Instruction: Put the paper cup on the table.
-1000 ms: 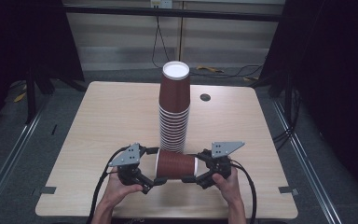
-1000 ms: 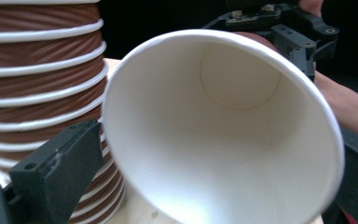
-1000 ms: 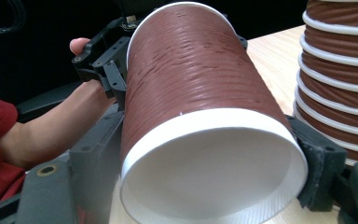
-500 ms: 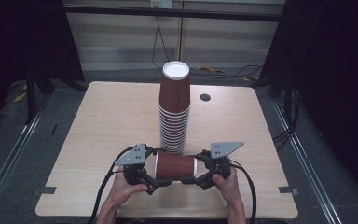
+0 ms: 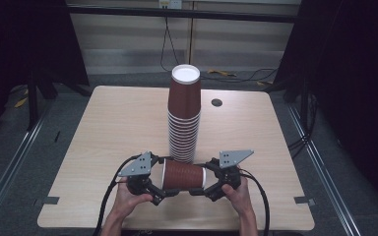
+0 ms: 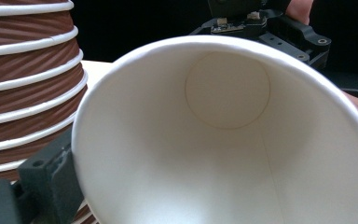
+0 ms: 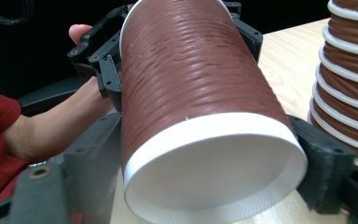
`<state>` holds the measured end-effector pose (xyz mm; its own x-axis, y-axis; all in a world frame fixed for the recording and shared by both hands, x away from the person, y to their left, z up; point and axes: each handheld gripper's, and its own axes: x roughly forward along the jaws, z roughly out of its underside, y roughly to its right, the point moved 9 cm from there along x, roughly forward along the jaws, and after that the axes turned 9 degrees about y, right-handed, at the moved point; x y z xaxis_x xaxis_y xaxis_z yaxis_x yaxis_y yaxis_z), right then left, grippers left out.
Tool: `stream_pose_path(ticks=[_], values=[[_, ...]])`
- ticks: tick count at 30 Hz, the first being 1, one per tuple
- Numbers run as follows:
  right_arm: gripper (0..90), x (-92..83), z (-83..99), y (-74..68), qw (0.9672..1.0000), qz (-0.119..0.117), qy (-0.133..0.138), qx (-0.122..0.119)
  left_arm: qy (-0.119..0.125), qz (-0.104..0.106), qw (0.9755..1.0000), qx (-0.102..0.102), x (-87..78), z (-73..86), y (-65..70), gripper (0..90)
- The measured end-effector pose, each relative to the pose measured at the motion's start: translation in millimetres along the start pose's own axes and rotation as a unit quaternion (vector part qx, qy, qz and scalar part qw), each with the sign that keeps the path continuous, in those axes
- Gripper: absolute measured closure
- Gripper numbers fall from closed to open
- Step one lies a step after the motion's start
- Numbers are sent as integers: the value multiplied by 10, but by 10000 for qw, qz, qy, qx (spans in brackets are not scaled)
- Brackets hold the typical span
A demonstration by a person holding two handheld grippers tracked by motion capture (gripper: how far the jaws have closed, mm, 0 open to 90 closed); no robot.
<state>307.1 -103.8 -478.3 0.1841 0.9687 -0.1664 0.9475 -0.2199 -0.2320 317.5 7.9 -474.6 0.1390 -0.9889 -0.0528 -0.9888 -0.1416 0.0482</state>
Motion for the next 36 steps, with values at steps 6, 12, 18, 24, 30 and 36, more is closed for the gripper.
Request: stream_pose_path(ticks=[6,12,18,24,30,36], values=[[136,-7,1,14,9999,145,5,-61,-24,-112,9999,13,-35,-19,-31,32],[132,-77,-7,50,9989,401,216,-86,-218,-309,9993,-22,-92,11,-88,32],[131,-164,-16,88,9963,746,415,-131,-315,-417,9986,-38,-148,16,-137,32],[130,-240,-33,151,9918,1109,622,-86,-413,-562,9975,-61,-219,23,-184,32],[129,-318,-30,246,9827,1679,766,-168,-524,-677,9963,-83,-298,43,-234,32],[130,-383,-15,344,9691,2305,770,-426,-709,-747,9947,-40,-376,59,-266,32]])
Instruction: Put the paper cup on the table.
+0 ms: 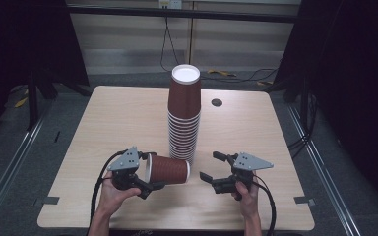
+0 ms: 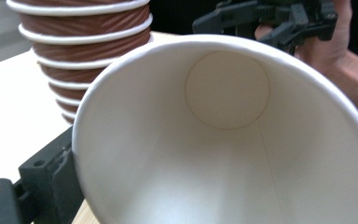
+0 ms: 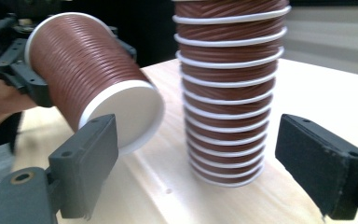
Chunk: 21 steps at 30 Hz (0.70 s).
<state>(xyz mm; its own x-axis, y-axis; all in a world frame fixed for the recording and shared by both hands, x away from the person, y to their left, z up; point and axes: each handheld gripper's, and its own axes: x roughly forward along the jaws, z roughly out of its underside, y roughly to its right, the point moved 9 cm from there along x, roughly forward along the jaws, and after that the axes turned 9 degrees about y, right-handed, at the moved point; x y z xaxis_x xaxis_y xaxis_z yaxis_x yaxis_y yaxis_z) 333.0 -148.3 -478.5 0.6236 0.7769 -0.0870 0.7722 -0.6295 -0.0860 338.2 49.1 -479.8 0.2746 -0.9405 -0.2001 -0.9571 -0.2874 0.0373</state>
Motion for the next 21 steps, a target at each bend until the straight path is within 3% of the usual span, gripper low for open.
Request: stream_pose_path(ticks=[5,13,15,17,21], values=[[133,-34,54,130,9980,614,96,-60,-217,-50,9997,-61,-53,43,-67,32],[135,-68,179,272,9915,1272,161,-236,-523,-281,9979,-256,-166,96,-209,32],[136,-73,197,320,9874,1547,214,-262,-620,-379,9968,-332,-203,121,-242,32],[135,-69,224,340,9854,1649,252,-341,-689,-453,9960,-339,-254,133,-286,32],[153,-83,276,442,9722,2210,391,-665,-642,-509,9955,-481,-303,123,-327,32]])
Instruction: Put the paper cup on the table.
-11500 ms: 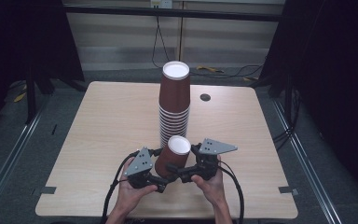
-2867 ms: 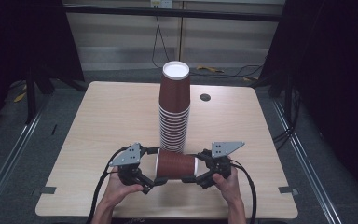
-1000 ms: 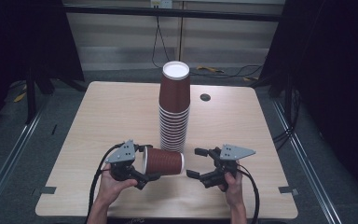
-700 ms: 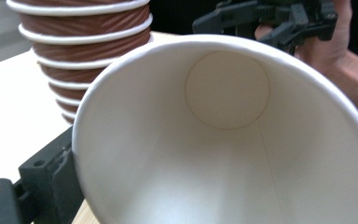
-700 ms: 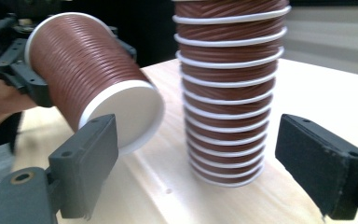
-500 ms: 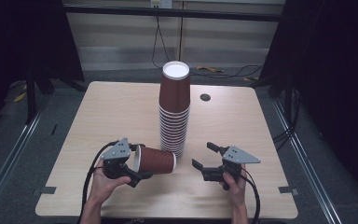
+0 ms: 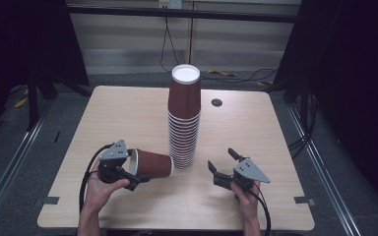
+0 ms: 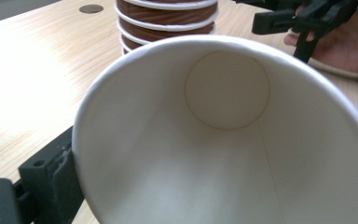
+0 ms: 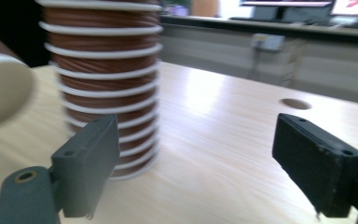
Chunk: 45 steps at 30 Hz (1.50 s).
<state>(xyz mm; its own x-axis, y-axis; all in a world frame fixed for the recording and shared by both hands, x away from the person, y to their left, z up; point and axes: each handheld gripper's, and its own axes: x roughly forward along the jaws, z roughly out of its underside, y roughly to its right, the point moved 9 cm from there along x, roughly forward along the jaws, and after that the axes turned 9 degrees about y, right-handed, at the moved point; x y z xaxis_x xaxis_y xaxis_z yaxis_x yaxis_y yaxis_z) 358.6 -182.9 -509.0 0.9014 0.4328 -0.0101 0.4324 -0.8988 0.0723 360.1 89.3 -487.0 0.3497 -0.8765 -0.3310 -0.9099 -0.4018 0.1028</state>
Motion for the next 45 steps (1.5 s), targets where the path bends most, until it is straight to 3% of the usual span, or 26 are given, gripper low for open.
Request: stream_pose_path(ticks=[1,8,10,14,19,22,30,33,36,42,45], values=[[163,0,12,19,9999,92,52,-95,-34,-28,10000,-11,-12,2,-25,32],[143,-18,51,2,9999,64,133,3,-169,-228,9995,-158,-98,-48,-187,31],[148,-28,44,-4,9998,16,187,-4,-263,-255,9993,-117,-108,-64,-220,31],[135,-70,18,-70,9986,-315,392,-134,-347,-328,9988,-136,-120,-102,-302,31],[135,-93,6,-63,9983,-307,497,-50,-446,-422,9979,-190,-131,-130,-417,30],[187,-92,6,-73,9981,-346,493,-97,-525,-464,9973,-228,-131,-133,-469,30],[128,-101,0,-31,9981,-253,557,80,-862,-545,9946,-198,-145,-160,-629,30],[126,-109,-1,12,9979,-132,593,214,-840,-414,9953,-247,-109,-218,-705,30],[127,-112,-2,40,9975,-94,623,335,-1152,-540,9917,-180,-79,-213,-793,30],[131,-108,4,41,9977,-107,571,356,-1487,-516,9875,-69,-11,-255,-892,29],[131,-115,0,40,9974,-111,613,352,-1777,-522,9827,12,-1,-274,-935,29]])
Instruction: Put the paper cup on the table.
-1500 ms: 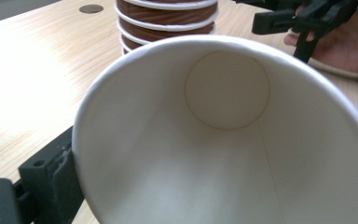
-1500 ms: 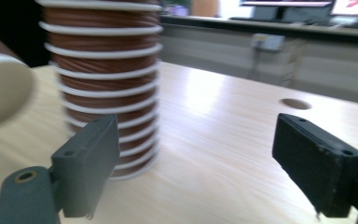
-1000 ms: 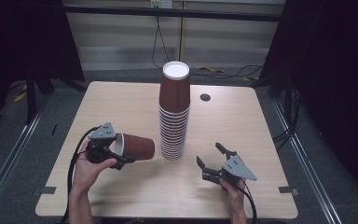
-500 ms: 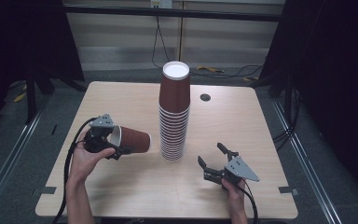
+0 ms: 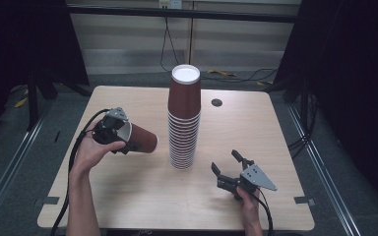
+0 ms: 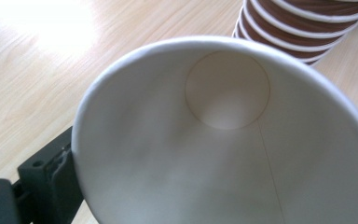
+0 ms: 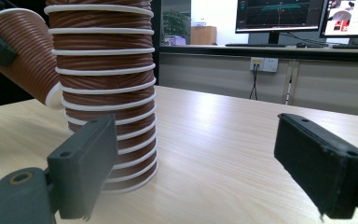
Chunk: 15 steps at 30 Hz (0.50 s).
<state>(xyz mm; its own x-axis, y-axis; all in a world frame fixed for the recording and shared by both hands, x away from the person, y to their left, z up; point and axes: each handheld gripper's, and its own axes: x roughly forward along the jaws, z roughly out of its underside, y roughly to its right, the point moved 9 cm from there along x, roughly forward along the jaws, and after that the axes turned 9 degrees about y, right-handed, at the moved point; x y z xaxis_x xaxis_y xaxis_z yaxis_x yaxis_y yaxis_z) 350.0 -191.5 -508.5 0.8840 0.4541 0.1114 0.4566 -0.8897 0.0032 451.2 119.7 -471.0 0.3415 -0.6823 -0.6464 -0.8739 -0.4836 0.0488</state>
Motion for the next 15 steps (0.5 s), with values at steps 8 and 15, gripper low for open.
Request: stream_pose_path(ticks=[8,15], values=[[134,9,6,3,10000,18,-49,-21,-729,41,9970,264,93,10,-87,28],[135,5,4,-1,10000,4,-35,-3,-1311,-157,9905,372,196,50,-148,24]])
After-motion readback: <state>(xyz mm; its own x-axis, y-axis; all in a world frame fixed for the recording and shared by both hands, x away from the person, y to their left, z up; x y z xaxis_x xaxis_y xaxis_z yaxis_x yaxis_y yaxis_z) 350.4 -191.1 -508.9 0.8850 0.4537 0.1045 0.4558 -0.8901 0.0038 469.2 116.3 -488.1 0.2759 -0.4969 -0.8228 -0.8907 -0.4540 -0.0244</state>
